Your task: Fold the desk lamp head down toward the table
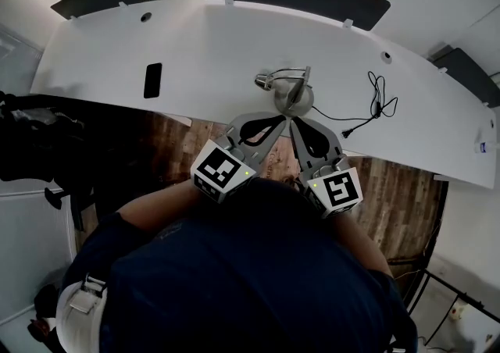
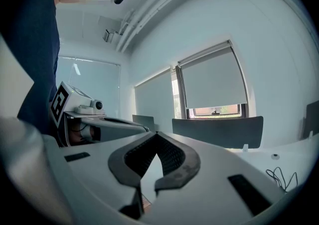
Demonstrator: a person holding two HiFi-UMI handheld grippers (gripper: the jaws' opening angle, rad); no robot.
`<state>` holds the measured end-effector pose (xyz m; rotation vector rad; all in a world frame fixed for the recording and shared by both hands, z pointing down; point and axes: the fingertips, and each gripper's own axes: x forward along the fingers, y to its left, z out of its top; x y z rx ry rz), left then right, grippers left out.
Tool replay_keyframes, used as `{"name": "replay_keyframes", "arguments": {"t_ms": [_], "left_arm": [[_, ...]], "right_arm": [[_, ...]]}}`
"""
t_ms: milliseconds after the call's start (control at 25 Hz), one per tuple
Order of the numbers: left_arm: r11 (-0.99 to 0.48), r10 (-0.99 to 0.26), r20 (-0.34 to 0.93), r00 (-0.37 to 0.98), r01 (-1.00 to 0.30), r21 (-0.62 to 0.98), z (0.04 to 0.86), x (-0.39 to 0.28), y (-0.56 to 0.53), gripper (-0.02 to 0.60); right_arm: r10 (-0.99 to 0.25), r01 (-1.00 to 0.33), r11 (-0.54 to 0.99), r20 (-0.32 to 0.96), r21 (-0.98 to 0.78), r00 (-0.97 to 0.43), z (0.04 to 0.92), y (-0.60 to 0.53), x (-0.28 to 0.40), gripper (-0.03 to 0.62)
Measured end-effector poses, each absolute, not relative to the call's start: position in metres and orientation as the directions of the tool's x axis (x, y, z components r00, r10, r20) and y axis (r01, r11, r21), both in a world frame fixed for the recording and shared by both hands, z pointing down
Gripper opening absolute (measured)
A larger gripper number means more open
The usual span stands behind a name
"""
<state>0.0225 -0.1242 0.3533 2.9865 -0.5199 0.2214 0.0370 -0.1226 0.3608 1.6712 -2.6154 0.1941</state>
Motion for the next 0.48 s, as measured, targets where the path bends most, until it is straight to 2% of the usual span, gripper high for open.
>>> {"name": "replay_keyframes", "arguments": {"t_ms": [480], "left_arm": [[-0.928,-0.347,0.155,0.925,-0.363,0.088,0.3499,0.0209,-0.1287,0.006]], "right_arm": [[-0.894,-0.899,0.429,0.097,-0.086,-0.437,0.3609,-0.1217,0.0379,0.011]]}}
